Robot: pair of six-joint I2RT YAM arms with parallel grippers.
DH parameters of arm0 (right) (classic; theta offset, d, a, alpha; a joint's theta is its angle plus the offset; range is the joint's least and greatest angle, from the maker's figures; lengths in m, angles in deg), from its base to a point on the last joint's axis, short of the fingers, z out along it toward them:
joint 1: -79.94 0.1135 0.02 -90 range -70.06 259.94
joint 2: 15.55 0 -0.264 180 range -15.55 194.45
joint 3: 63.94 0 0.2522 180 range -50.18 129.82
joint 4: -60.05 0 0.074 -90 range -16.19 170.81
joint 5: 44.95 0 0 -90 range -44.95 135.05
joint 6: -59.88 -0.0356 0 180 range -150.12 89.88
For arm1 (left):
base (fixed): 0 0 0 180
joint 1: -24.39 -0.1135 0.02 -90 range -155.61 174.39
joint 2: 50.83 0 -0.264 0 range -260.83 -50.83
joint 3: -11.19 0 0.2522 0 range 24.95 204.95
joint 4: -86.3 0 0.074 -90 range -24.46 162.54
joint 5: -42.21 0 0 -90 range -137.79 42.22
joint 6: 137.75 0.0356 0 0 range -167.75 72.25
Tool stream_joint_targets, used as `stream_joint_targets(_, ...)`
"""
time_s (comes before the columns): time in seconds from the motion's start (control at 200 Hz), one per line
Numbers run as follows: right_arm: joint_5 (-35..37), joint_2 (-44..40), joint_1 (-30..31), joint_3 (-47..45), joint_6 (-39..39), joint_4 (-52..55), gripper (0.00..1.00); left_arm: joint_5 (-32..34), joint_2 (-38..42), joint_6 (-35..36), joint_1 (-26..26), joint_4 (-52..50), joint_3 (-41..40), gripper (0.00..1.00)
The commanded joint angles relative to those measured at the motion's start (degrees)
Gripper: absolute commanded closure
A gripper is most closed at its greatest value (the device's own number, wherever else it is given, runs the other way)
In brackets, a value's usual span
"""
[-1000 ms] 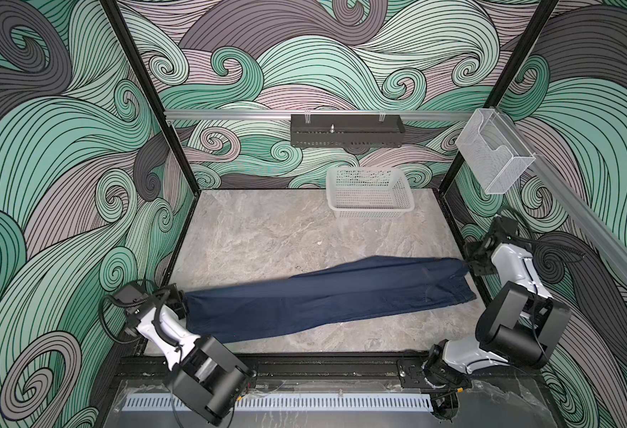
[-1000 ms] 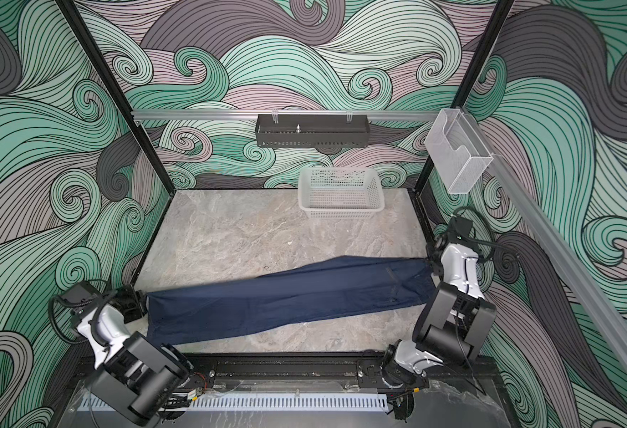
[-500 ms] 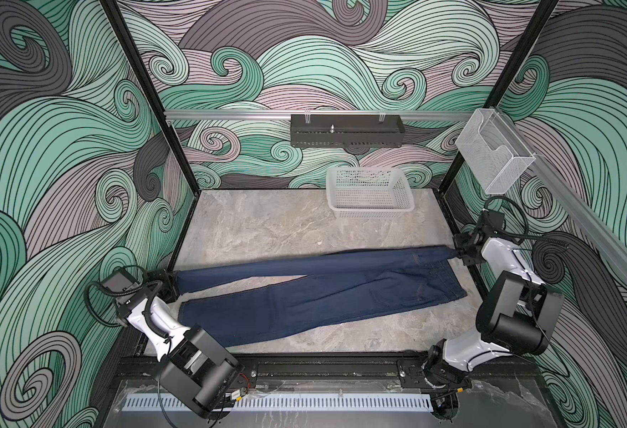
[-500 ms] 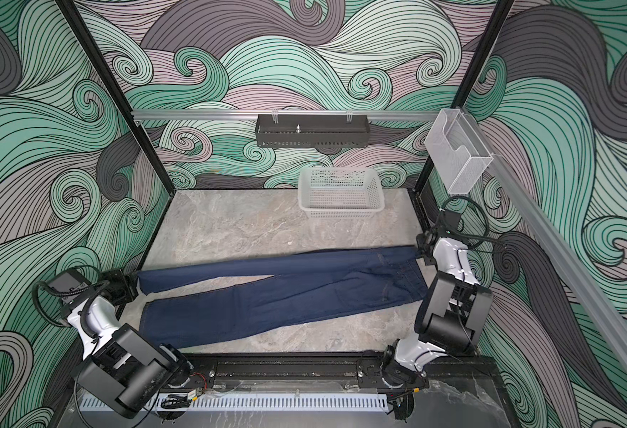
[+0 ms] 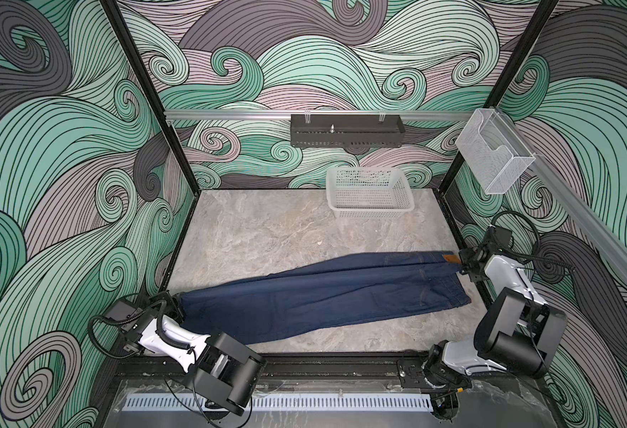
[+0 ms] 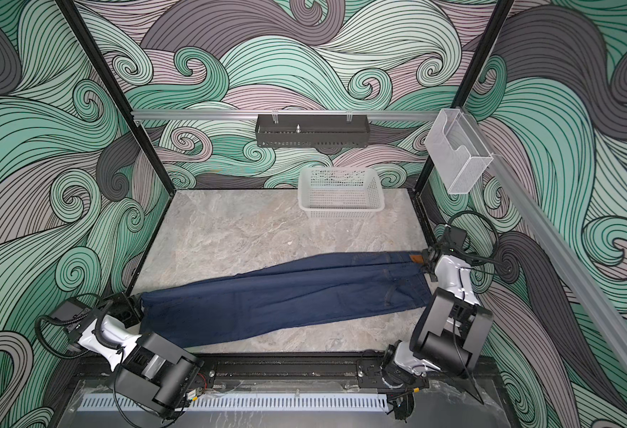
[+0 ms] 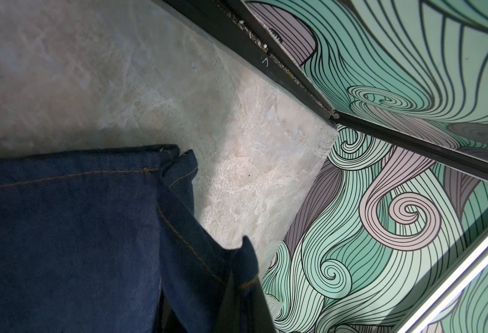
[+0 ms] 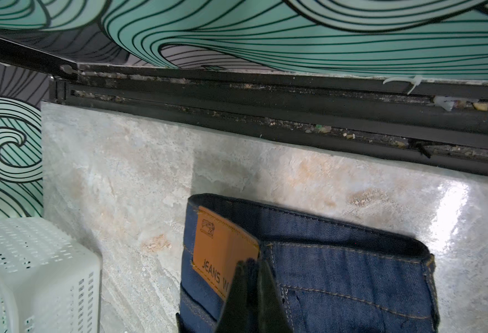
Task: Fold and stack the trousers
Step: Fold the trousers at the center of the table.
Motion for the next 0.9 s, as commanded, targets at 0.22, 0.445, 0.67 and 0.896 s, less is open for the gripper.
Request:
stream_joint_targets(0.22,9.5,-5.1,-1.8,-5.2,0.3,-0.9,1.00,6.8,8.0,1.8,-2.6,-6.7,-3.5,1.00)
stream_joint_targets(0.445,14.7,-3.5,-2.2,-6.0,0.6,3.7,1.00,15.0,10.6,1.4,-3.9,-10.9,-7.2,1.00)
stream_joint_targets(0.67,16.8,-2.2,-2.2,-3.5,0.5,8.3,1.00,16.6,8.5,1.8,-5.3,-12.5,-6.4,1.00)
stream_joint_targets(0.896,16.6,-1.4,-2.2,-2.4,-1.1,13.3,0.66,13.1,5.7,2.3,-7.1,-11.4,-6.2,0.62)
